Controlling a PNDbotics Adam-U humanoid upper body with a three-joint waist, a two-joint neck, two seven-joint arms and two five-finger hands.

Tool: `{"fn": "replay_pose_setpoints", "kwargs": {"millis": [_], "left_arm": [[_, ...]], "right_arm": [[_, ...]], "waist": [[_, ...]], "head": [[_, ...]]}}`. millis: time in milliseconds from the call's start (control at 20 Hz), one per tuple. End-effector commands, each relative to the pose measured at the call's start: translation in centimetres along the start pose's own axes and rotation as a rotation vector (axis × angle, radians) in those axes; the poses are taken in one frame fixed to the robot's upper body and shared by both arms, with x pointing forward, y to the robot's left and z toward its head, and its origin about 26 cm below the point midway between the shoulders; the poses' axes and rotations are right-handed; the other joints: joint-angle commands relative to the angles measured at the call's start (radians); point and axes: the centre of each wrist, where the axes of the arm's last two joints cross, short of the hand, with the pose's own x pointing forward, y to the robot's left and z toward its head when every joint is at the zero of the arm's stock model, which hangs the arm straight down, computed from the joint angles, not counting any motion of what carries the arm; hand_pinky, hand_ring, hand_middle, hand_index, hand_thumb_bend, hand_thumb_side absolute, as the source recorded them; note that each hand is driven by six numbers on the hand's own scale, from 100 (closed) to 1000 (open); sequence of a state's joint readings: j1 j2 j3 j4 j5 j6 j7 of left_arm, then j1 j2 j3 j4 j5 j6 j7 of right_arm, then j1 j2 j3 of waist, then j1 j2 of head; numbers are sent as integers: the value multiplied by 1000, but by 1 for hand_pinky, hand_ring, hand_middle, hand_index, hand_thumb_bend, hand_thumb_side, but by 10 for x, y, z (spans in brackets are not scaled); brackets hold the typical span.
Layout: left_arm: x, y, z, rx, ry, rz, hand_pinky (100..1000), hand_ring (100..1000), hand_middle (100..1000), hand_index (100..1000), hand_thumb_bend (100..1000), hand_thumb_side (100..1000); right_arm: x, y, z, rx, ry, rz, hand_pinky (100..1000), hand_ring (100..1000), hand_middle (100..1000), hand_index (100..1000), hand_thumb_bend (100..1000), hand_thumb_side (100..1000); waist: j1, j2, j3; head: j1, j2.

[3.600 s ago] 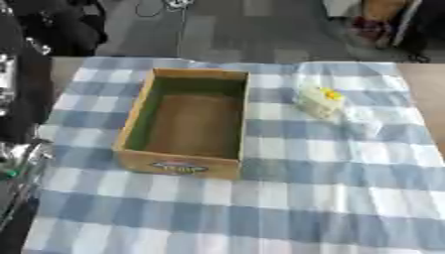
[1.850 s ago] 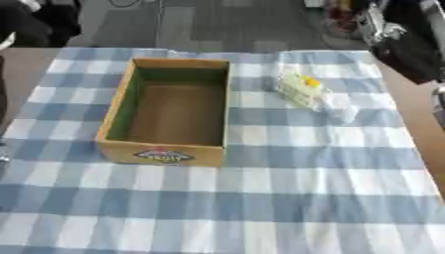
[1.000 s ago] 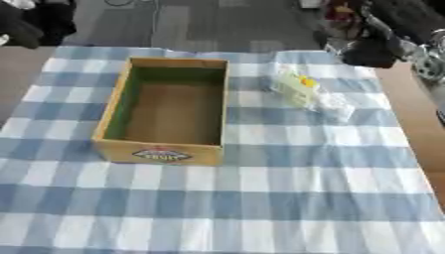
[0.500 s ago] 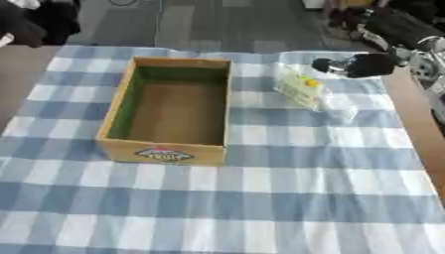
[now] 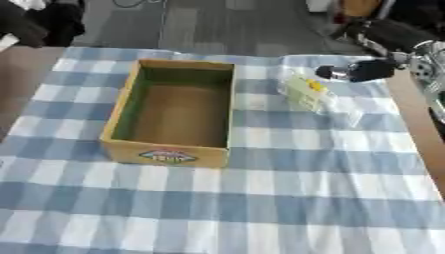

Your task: Pick up objects on the table and place them in the box.

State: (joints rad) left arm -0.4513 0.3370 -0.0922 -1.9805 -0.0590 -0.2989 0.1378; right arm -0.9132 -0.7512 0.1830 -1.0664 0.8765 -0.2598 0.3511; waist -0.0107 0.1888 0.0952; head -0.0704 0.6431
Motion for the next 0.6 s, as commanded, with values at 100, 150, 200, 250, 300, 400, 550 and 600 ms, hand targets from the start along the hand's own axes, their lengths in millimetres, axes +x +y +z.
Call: {"fn": "replay_pose_setpoints", "kwargs": {"millis": [100,150,200,250,300,400,550,600], "left_arm": [[6,-1,-7,-12,-34,12,561,433,571,712,360,841],[7,-2,-7,-14,-34,13,561,433,571,712,360,841],[7,-2,-8,-15,-36,15,562,433,571,712,358,842],[7,-2,-9,-15,-37,17,562,433,571,712,357,842],[7,-3,-9,-15,-39,18,562,433,571,712,356,843],[8,-3,-11,-17,-44,21,562,433,571,713,355,844],[8,-4,-13,-17,-51,24,562,433,571,713,354,845],[9,-4,-13,-17,-52,25,562,433,571,713,354,845]], "right_arm": [[-7,-17,2,-25,26,-9,984,851,852,936,657,1000],[-8,-17,2,-24,31,-13,984,851,852,936,657,1000],[-9,-17,2,-28,40,-16,978,847,844,931,651,1000],[-10,-18,2,-32,49,-17,978,847,844,931,653,1000],[-11,-17,2,-35,57,-18,979,847,843,929,648,1000],[-13,-17,1,-37,72,-23,981,848,842,934,650,1000],[-15,-15,-1,-34,84,-31,979,847,838,929,642,1000],[-15,-15,-1,-36,87,-32,976,845,833,927,637,1000]], "waist": [[-7,-11,9],[-8,-9,12],[-10,-7,14],[-10,-5,16],[-11,-2,19],[-12,4,24],[-13,12,30],[-13,13,32]], "head": [[2,-32],[3,-36],[4,-39],[4,-40],[4,-41],[3,-45],[-1,-50],[-1,-51]]}}
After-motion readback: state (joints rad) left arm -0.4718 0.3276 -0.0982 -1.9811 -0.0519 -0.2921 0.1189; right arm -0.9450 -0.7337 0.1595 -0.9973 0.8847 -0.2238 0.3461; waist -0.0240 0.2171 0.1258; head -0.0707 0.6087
